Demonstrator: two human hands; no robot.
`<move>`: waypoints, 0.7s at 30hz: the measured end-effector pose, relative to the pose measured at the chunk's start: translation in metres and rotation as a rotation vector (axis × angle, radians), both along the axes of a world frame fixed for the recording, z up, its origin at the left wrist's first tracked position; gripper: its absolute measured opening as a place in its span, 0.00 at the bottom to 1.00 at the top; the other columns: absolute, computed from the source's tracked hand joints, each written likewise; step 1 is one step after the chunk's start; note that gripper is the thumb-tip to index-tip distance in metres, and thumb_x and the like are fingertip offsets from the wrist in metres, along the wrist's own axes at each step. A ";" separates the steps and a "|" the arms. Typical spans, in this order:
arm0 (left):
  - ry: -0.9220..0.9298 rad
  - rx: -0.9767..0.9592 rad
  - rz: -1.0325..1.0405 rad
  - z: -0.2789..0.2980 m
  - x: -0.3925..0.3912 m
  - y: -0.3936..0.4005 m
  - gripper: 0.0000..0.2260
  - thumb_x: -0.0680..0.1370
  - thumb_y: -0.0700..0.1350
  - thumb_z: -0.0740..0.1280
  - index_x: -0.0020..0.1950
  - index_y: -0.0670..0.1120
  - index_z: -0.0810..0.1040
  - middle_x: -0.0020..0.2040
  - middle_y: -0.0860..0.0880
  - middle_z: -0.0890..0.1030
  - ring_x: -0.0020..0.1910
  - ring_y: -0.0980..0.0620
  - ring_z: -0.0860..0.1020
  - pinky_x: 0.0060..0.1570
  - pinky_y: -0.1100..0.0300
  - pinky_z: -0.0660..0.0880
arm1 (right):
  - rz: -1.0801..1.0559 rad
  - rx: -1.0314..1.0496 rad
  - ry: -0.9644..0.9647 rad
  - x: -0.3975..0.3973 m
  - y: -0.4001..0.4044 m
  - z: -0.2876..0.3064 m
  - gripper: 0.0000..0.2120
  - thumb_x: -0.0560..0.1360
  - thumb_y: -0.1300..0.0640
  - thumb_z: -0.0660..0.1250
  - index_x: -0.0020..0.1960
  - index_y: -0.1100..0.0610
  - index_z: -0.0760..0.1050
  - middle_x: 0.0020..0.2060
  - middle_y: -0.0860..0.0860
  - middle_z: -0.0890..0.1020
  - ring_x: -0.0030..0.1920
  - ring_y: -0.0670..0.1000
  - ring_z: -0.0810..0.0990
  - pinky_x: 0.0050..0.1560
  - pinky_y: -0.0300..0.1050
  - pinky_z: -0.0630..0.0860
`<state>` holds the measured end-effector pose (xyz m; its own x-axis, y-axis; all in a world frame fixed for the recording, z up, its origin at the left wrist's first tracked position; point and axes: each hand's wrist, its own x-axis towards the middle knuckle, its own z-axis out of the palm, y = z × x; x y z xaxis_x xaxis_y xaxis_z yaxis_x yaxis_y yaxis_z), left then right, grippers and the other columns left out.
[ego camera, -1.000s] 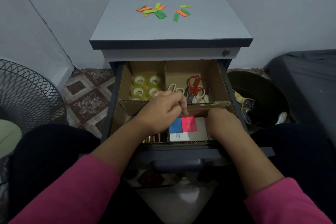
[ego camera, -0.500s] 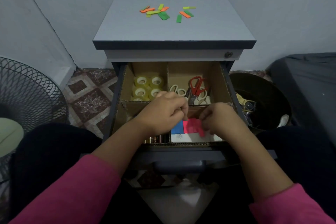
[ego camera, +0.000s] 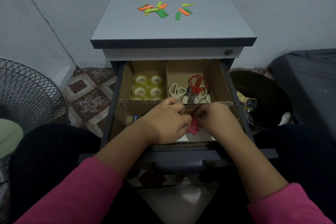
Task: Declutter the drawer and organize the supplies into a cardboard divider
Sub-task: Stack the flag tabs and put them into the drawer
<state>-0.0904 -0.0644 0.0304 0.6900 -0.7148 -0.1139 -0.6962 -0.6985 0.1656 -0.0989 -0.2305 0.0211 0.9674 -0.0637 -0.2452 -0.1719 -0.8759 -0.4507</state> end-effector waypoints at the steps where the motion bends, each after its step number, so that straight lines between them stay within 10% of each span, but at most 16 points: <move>1: 0.002 0.002 0.001 -0.001 0.000 0.000 0.12 0.80 0.51 0.55 0.55 0.53 0.76 0.54 0.51 0.70 0.59 0.49 0.63 0.65 0.60 0.55 | 0.040 -0.027 -0.023 -0.002 -0.001 0.001 0.10 0.70 0.59 0.68 0.45 0.45 0.82 0.40 0.48 0.82 0.40 0.50 0.78 0.41 0.42 0.77; 21: -0.003 -0.013 -0.021 -0.002 0.000 -0.002 0.10 0.80 0.51 0.54 0.51 0.55 0.75 0.51 0.53 0.69 0.59 0.49 0.63 0.64 0.61 0.50 | 0.236 -0.164 -0.014 -0.001 0.004 -0.010 0.09 0.70 0.50 0.70 0.50 0.46 0.80 0.43 0.50 0.80 0.47 0.54 0.80 0.39 0.43 0.72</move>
<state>-0.0908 -0.0661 0.0283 0.6754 -0.7303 -0.1023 -0.7110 -0.6817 0.1725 -0.0999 -0.2265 0.0113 0.9634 0.1262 -0.2363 0.0511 -0.9525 -0.3002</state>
